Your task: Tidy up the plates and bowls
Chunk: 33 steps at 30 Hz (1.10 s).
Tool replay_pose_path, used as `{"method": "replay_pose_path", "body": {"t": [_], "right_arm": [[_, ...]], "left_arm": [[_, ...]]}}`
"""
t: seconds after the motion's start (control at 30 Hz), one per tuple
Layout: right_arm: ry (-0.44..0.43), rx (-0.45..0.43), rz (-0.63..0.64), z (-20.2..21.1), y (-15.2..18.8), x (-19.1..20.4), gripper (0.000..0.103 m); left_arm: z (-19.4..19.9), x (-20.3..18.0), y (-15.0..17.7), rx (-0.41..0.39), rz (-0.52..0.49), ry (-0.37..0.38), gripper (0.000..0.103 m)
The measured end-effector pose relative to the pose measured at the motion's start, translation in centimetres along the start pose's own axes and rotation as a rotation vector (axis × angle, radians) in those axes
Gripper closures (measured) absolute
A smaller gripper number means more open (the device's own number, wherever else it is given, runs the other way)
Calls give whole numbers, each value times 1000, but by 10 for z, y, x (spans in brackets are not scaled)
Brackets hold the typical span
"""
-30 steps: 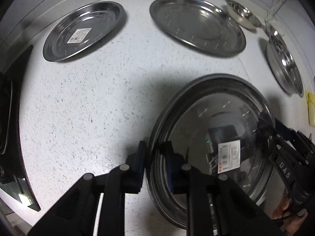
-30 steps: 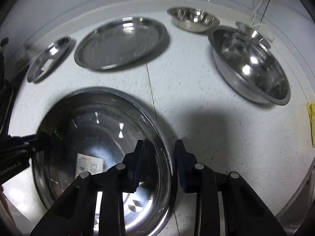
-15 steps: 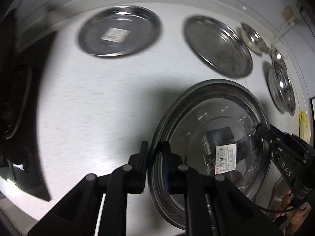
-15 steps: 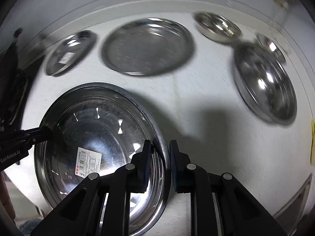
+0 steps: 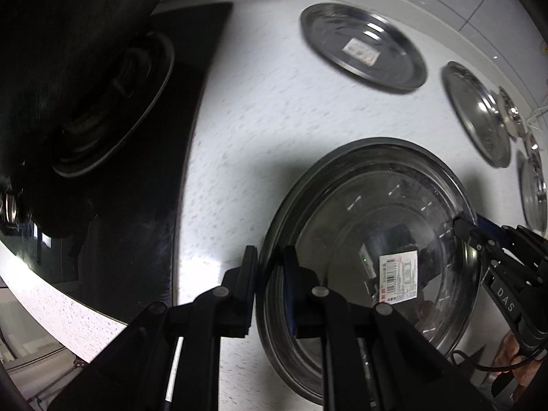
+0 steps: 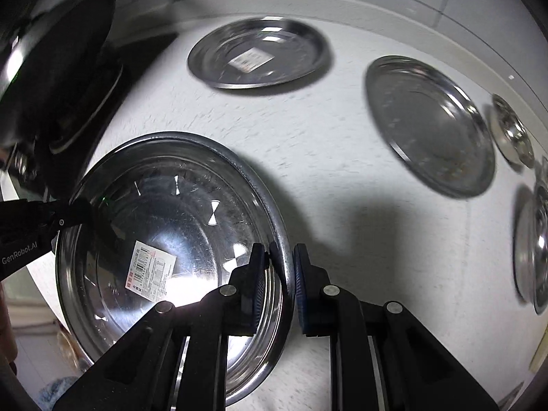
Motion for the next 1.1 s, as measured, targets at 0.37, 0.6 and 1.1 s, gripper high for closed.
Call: {"method": "replay_pose_path", "body": {"t": [0.37, 0.6, 1.1], "right_arm": [[3, 15, 25, -18, 2, 12, 89], [-24, -116, -109, 40, -5, -43, 35], [2, -243, -612, 41, -86, -255, 27]], "left_arm": [[1, 8, 18, -10, 22, -45, 86], [70, -7, -6, -190, 42, -97, 86], [50, -234, -185, -117, -140, 334, 74]]}}
Point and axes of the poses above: each gripper's, at about its wrist camera, not at the fingertips, and z roughly against the way its jaws point, x to its left, y to its underside, the point moved 6 cm from there along -z, roughly the way its jaws point, and after that the axes turned 8 degrees about -z, right-handed, at the moved point
